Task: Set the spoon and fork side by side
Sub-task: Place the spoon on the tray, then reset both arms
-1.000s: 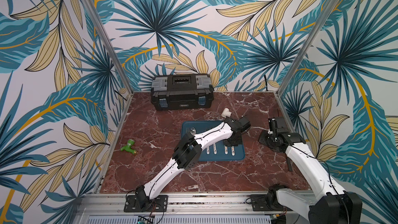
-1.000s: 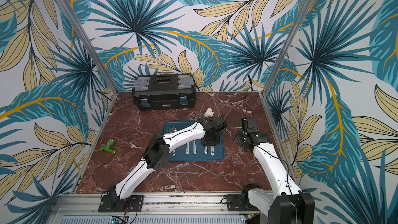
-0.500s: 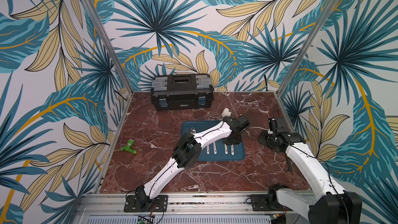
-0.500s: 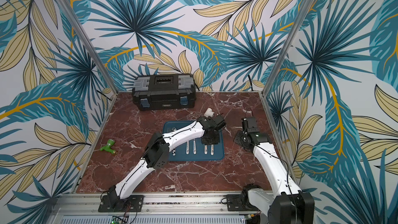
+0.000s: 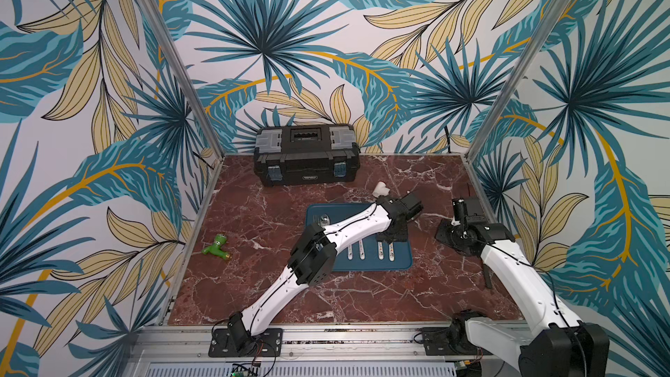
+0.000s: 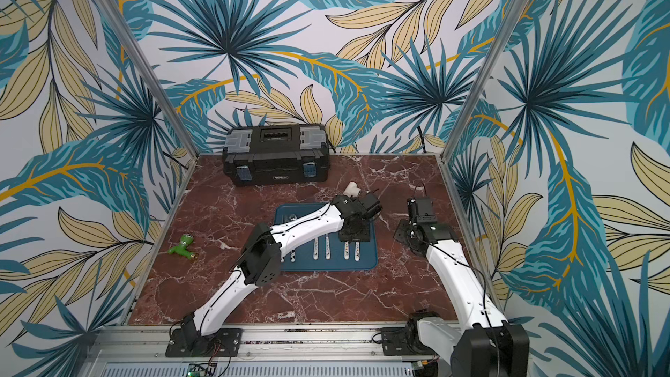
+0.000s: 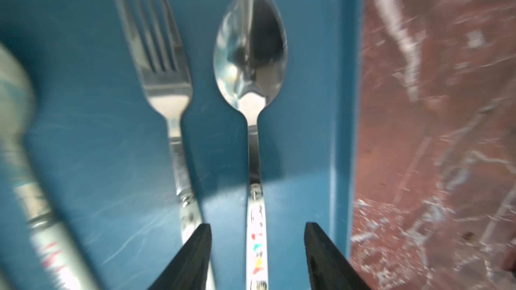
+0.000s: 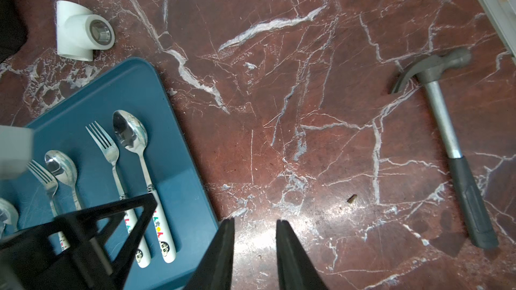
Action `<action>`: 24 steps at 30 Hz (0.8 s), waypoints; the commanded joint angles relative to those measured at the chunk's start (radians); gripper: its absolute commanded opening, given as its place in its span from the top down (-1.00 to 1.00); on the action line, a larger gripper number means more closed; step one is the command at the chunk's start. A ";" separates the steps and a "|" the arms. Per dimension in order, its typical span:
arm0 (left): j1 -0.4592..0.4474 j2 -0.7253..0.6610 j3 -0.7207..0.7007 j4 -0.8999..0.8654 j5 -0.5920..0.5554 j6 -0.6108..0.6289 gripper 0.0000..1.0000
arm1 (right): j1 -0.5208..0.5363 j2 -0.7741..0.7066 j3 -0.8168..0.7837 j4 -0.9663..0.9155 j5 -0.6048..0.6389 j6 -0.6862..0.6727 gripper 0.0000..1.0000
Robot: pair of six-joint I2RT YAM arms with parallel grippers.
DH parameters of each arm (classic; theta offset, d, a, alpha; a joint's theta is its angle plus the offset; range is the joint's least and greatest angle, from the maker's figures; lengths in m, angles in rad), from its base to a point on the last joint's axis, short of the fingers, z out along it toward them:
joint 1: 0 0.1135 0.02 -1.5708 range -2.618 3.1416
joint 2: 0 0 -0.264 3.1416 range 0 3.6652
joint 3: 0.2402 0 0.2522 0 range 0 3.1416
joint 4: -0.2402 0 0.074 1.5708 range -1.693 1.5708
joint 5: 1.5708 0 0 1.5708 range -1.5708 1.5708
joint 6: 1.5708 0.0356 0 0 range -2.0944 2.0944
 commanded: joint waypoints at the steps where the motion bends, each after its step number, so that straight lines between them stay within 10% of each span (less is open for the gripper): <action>1: -0.012 -0.226 -0.035 -0.004 -0.116 0.087 -0.24 | -0.007 -0.049 -0.023 0.014 0.023 -0.010 0.36; 5: -0.018 -0.507 -0.331 0.143 -0.215 0.217 -0.72 | -0.007 -0.097 -0.025 0.017 0.044 -0.013 -0.14; 7: -0.017 -0.650 -0.486 0.218 -0.280 0.304 -1.00 | -0.006 -0.116 -0.029 0.015 0.042 -0.007 -0.99; 14: -0.009 -1.035 -0.880 0.242 -0.702 0.457 -1.00 | 0.006 -0.158 -0.048 0.074 0.010 -0.017 -0.99; 22: 0.123 -1.240 -1.099 0.112 -1.139 0.252 -1.00 | 0.114 -0.247 -0.161 0.420 0.000 -0.026 -0.99; 24: 0.145 -1.309 -1.205 0.371 -1.172 0.482 -1.00 | 0.178 -0.222 -0.162 0.501 0.087 -0.072 -0.99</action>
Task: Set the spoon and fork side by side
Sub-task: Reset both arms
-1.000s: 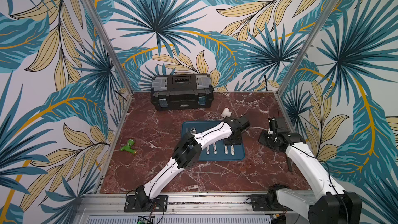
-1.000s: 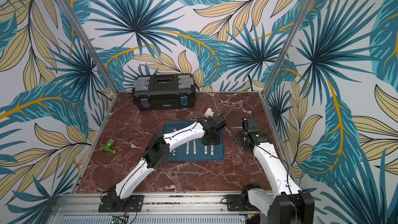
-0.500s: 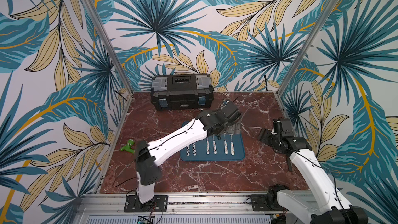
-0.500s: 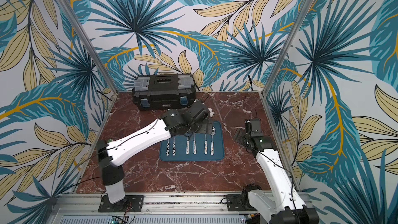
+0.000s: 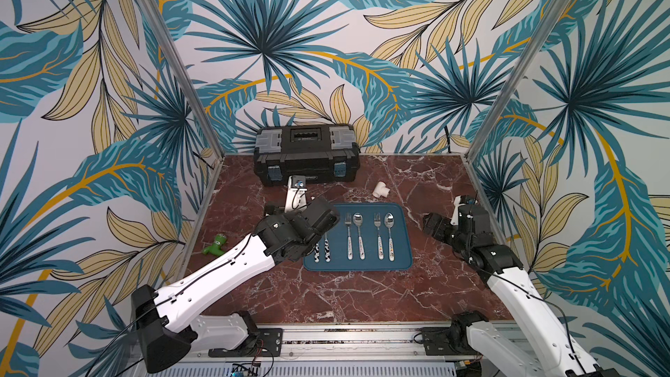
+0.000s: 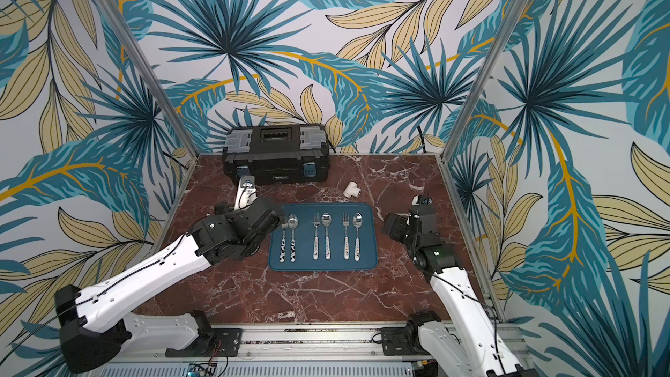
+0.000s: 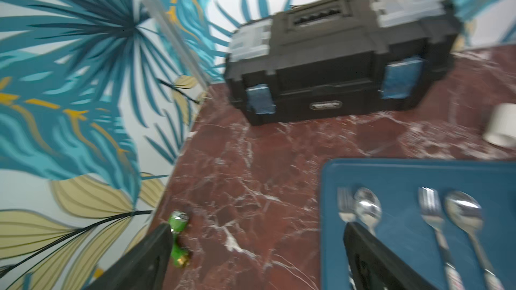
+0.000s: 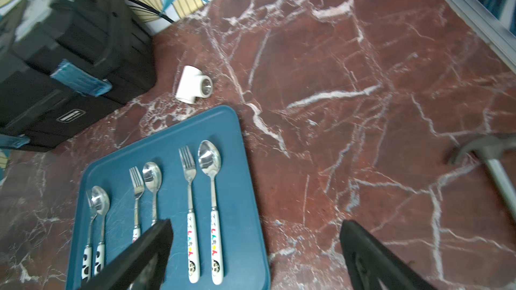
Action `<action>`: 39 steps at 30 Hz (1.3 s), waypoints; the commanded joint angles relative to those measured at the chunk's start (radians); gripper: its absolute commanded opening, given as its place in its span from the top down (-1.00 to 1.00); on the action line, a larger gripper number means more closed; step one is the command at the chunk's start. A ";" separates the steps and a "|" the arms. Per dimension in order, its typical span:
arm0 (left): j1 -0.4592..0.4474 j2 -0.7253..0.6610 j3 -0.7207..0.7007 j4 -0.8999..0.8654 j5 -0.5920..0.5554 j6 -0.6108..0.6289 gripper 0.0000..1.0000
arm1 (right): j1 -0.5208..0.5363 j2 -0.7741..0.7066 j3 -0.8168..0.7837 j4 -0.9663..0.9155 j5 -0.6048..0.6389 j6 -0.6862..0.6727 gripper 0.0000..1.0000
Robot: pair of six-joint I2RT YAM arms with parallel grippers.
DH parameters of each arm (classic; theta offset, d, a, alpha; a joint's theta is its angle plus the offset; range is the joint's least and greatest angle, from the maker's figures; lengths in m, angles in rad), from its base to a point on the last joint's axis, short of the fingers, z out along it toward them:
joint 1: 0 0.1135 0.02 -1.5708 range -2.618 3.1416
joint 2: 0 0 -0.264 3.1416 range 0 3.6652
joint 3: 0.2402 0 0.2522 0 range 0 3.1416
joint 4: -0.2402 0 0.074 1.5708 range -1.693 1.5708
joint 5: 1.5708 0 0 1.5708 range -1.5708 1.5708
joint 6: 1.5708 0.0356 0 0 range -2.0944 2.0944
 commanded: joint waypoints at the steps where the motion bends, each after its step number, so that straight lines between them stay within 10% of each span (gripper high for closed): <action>1: 0.028 -0.123 -0.175 0.423 -0.154 0.397 -1.00 | 0.086 0.048 0.006 0.218 0.117 -0.071 -0.99; 3: 0.068 -0.186 -0.310 0.708 -0.053 0.635 -1.00 | 0.110 0.172 0.083 0.211 0.121 -0.121 -0.99; 6: 0.226 -0.262 -0.403 0.797 0.117 0.629 -1.00 | 0.115 0.396 0.235 0.085 0.113 -0.166 -0.99; 11: 0.697 -0.353 -0.608 1.007 0.900 0.584 -1.00 | 0.118 0.538 0.274 0.257 0.082 -0.324 -0.99; 17: 0.822 -0.043 -0.766 1.417 0.891 0.576 -1.00 | 0.114 0.502 0.072 0.681 0.149 -0.458 -0.99; 24: 0.819 0.374 -0.923 2.106 0.874 0.588 -1.00 | 0.064 0.422 -0.003 0.612 0.191 -0.540 -0.99; 27: 0.818 0.276 -0.877 1.852 0.859 0.560 -1.00 | -0.027 0.368 -0.107 0.700 0.109 -0.582 -0.99; 39: 0.816 0.302 -0.806 1.760 0.945 0.604 -1.00 | -0.118 0.626 -0.378 1.384 -0.029 -0.538 -0.99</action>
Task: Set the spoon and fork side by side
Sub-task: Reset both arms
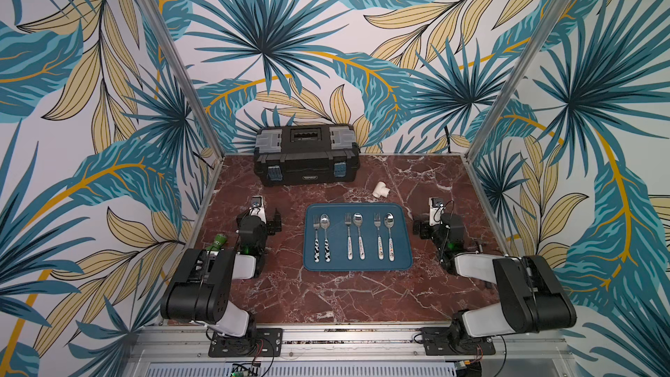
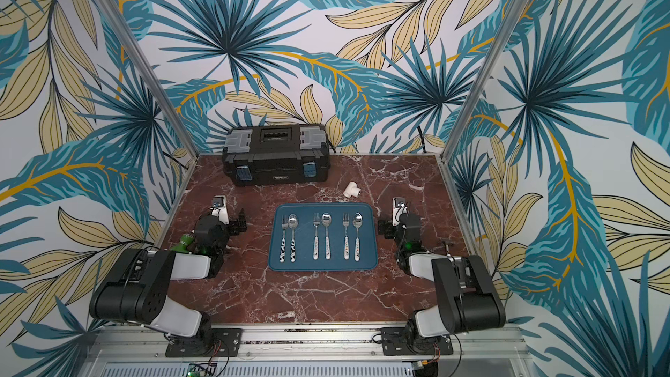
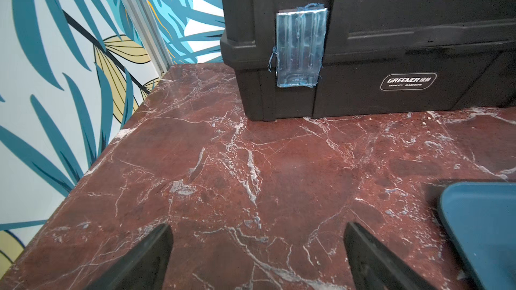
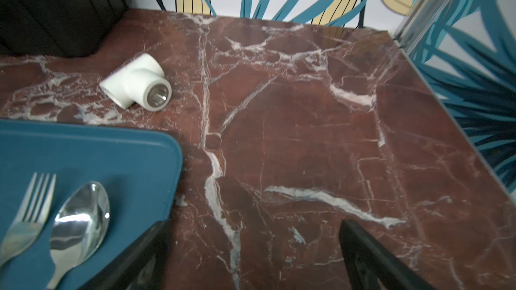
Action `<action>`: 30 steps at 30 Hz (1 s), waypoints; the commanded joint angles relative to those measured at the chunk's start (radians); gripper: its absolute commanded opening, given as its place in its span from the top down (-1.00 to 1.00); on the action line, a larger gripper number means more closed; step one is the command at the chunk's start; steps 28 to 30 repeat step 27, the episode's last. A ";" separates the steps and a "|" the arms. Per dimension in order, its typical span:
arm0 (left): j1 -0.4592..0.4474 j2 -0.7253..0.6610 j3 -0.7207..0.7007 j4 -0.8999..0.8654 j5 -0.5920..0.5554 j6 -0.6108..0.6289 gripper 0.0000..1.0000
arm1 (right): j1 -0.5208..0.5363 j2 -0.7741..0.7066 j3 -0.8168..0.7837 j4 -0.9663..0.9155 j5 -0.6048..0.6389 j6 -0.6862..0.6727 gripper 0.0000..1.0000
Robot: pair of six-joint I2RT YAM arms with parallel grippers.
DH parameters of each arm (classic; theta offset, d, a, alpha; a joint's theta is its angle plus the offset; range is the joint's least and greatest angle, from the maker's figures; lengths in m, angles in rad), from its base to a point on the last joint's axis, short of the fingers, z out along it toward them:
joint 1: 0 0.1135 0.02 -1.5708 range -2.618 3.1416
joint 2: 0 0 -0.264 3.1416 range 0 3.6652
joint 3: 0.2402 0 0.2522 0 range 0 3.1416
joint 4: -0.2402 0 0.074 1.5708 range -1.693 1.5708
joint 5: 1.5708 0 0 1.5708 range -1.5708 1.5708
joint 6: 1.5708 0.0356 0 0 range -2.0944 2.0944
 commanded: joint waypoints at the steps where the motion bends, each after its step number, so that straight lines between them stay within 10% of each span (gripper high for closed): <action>1: 0.000 -0.013 0.048 -0.035 0.045 0.027 -1.00 | -0.009 -0.014 -0.004 0.144 -0.015 0.016 -0.99; 30: -0.007 -0.012 0.066 -0.068 0.122 0.063 -1.00 | -0.014 0.001 0.028 0.106 0.020 0.033 -0.99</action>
